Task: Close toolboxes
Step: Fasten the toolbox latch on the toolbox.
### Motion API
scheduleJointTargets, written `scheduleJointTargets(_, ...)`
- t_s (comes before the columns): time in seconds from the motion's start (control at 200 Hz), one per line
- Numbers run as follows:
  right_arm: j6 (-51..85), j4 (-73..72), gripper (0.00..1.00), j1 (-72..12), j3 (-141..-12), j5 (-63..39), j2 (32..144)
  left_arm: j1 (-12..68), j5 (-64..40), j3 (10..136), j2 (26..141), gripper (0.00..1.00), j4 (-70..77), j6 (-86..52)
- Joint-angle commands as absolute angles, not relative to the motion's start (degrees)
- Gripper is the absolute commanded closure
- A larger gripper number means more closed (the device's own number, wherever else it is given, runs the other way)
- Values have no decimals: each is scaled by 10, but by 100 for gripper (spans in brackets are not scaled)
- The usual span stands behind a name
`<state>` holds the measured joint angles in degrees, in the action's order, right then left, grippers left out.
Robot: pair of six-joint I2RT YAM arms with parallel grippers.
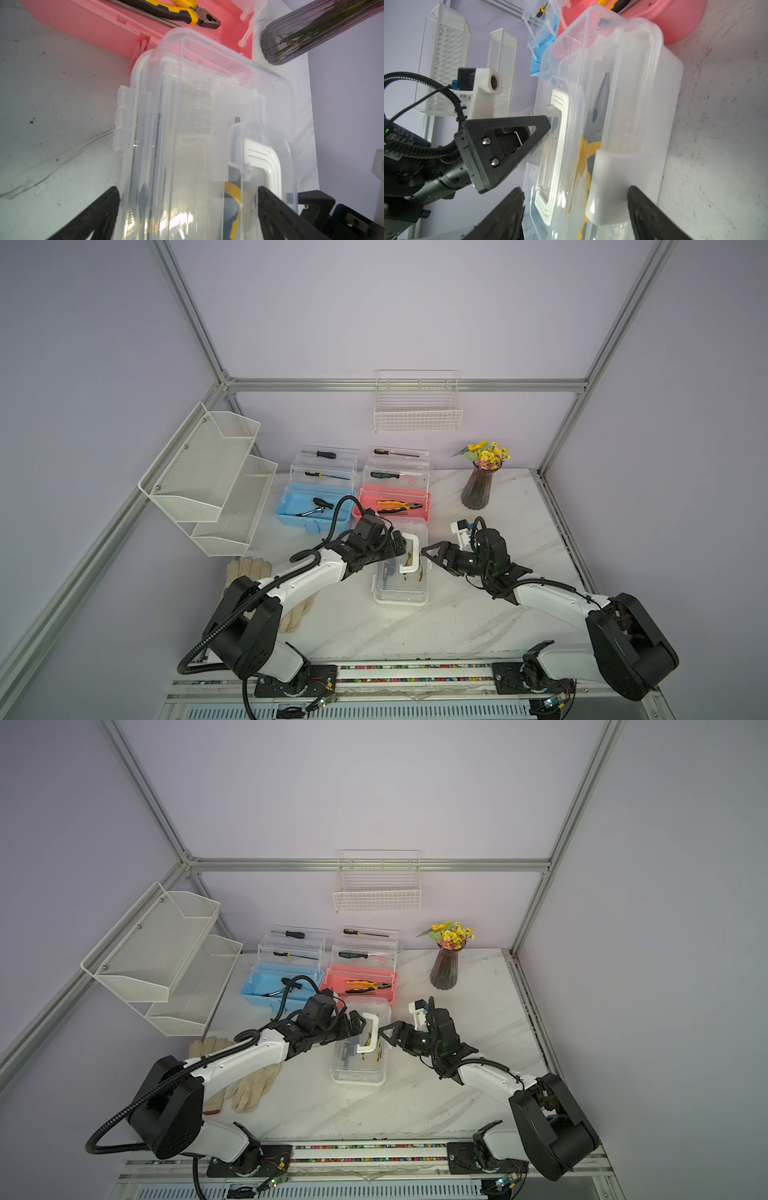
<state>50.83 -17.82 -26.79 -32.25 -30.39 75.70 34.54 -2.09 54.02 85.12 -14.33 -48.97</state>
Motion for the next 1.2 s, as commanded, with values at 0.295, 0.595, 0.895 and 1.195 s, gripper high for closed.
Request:
scheduleJointTargets(0.295, 518, -186, 38, -272, -312, -292, 758, 348, -12, 533, 838, 0, -208, -516)
scheduleJointTargets(0.595, 529, -214, 49, -272, -300, -288, 780, 355, -15, 531, 843, 0, -207, -523)
scheduleJointTargets(0.895, 532, -220, 56, -272, -299, -282, 799, 371, 13, 506, 820, 0, -206, -567)
scheduleJointTargets(1.195, 539, -237, 62, -272, -299, -288, 812, 395, 69, 491, 783, 0, -190, -609)
